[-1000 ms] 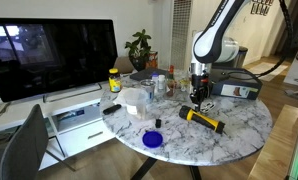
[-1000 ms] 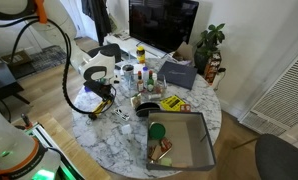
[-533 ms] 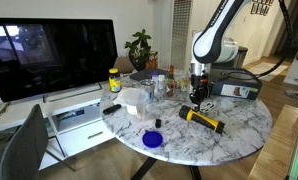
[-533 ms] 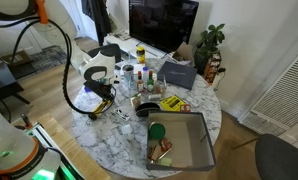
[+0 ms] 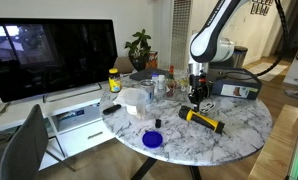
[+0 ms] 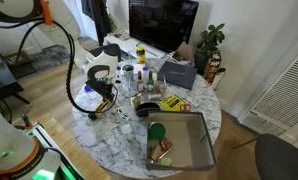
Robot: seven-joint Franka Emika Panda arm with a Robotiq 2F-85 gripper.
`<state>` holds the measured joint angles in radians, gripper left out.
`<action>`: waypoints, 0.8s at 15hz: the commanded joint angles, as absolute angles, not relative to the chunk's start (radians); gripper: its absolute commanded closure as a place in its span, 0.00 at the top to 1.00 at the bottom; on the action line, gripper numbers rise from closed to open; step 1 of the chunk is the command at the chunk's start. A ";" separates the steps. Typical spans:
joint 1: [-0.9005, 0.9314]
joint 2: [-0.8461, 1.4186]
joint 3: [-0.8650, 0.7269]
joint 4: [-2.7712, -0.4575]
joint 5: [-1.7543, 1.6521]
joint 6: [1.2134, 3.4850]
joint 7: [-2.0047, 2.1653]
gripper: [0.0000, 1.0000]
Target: Turn on the light of the yellow and black torch
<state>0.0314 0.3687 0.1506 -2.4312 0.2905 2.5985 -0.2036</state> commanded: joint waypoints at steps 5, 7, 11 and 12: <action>0.045 0.614 0.157 -2.213 0.196 2.465 -0.231 0.00; 0.053 0.641 0.150 -2.168 0.159 2.409 -0.221 0.00; 0.050 0.663 0.151 -2.110 0.141 2.326 -0.219 0.00; 0.044 0.651 0.152 -2.108 0.149 2.309 -0.222 0.00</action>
